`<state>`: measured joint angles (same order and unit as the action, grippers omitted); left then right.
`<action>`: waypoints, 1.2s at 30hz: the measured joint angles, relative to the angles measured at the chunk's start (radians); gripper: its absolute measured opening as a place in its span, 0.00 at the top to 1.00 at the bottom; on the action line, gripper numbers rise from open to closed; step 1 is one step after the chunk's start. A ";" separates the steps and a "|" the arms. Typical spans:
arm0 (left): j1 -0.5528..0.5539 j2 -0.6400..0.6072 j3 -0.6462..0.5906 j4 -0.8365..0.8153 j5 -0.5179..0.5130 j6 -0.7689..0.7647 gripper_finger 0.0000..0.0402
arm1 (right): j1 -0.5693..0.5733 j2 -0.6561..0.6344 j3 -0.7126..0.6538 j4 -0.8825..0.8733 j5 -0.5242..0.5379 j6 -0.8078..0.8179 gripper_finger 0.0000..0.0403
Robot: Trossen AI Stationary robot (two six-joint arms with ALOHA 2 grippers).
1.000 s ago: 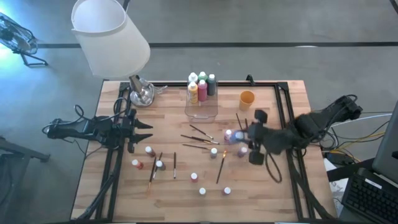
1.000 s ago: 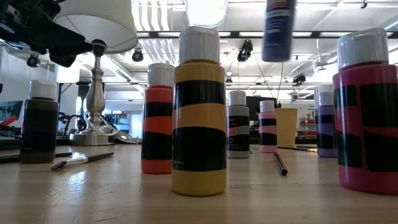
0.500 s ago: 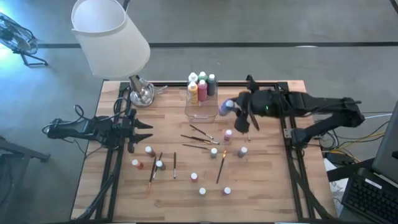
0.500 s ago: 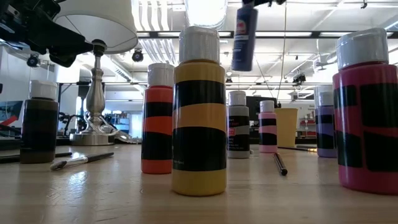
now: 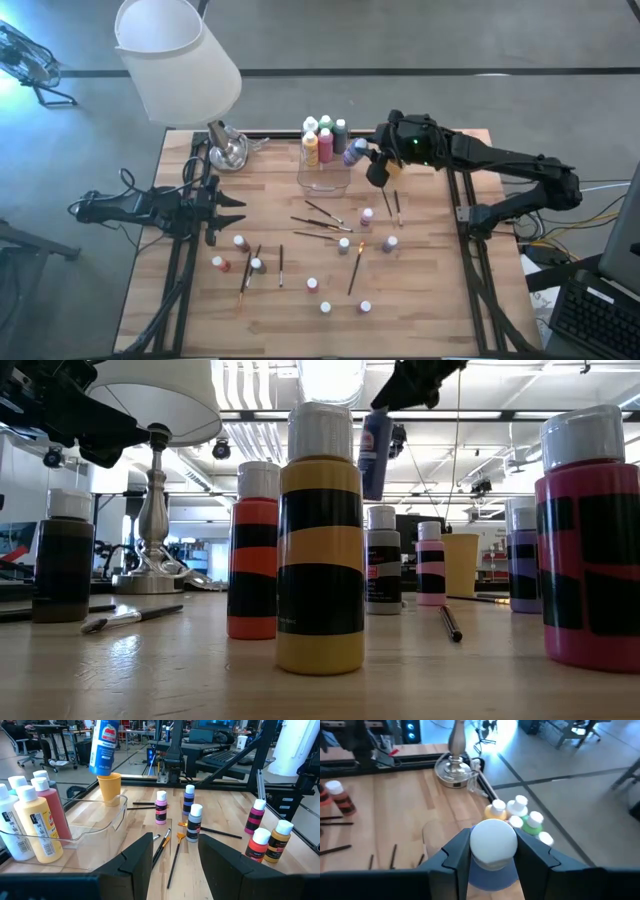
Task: Pick & Place Paint Supplies
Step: Put the big blue paint bottle into the bin
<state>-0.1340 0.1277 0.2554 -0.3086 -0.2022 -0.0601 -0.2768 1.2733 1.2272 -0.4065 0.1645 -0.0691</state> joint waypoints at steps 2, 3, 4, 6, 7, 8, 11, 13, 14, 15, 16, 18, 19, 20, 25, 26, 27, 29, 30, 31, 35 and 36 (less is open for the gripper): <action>0.000 0.000 0.000 0.000 0.000 0.000 0.59 | -0.020 0.018 -0.008 0.025 -0.035 0.002 0.71; 0.000 0.000 0.000 0.000 0.000 0.000 0.59 | -0.027 0.031 -0.012 0.033 -0.045 0.002 0.70; 0.000 0.000 0.000 0.001 0.000 0.000 0.59 | -0.034 0.044 -0.015 0.040 -0.052 0.002 0.70; 0.000 0.000 0.000 0.000 0.000 0.000 0.59 | -0.047 0.074 -0.018 0.053 -0.060 -0.006 0.70; 0.000 0.000 0.000 0.001 0.000 0.000 0.59 | -0.053 0.090 -0.019 0.064 -0.061 -0.013 0.70; 0.000 0.000 0.000 0.000 0.000 0.000 0.59 | -0.058 0.106 -0.018 0.076 -0.061 -0.020 0.71; 0.000 0.000 0.000 0.000 0.000 0.000 0.59 | -0.077 0.149 -0.015 0.096 -0.061 -0.035 0.71; 0.000 0.000 0.000 0.000 0.000 0.000 0.59 | -0.088 0.174 -0.015 0.111 -0.062 -0.039 0.71; 0.000 0.000 0.000 0.000 0.000 0.000 0.59 | -0.094 0.183 -0.015 0.118 -0.061 -0.040 0.71; 0.000 0.000 0.000 0.000 0.000 0.000 0.59 | -0.100 0.191 -0.015 0.124 -0.061 -0.040 0.71; 0.000 0.000 0.000 0.001 0.000 0.000 0.59 | -0.104 0.200 -0.014 0.131 -0.063 -0.040 0.70; 0.000 0.000 0.000 0.000 0.000 0.000 0.59 | -0.111 0.215 -0.014 0.147 -0.068 -0.040 0.69; 0.000 0.000 0.000 0.000 0.000 0.000 0.59 | -0.114 0.221 -0.014 0.154 -0.071 -0.040 0.69; 0.000 0.000 0.000 0.000 0.000 0.000 0.59 | -0.118 0.228 -0.014 0.159 -0.075 -0.041 0.70; 0.000 0.000 0.000 0.001 0.000 0.000 0.59 | -0.136 0.251 -0.014 0.176 -0.098 -0.047 0.71; 0.000 0.000 0.000 0.000 0.000 0.000 0.59 | -0.141 0.254 -0.014 0.176 -0.098 -0.047 0.71; 0.000 0.000 0.000 0.000 0.000 0.000 0.59 | -0.145 0.256 -0.014 0.177 -0.098 -0.047 0.71; 0.001 0.000 0.000 0.000 0.000 0.000 0.59 | -0.153 0.263 -0.014 0.178 -0.098 -0.046 0.70; 0.001 0.000 0.000 0.000 0.000 0.000 0.59 | -0.157 0.265 -0.014 0.178 -0.098 -0.046 0.70; 0.001 0.000 0.000 0.000 0.000 0.000 0.59 | -0.161 0.268 -0.014 0.178 -0.097 -0.043 0.69; 0.001 0.000 0.000 0.000 0.000 0.000 0.59 | -0.176 0.282 -0.014 0.181 -0.098 -0.044 0.70; 0.001 0.000 0.000 0.000 0.000 0.000 0.59 | -0.180 0.285 -0.014 0.180 -0.098 -0.044 0.71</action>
<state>-0.1329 0.1276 0.2554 -0.3084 -0.2023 -0.0601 -0.4570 1.5587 1.2129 -0.2260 0.0666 -0.1127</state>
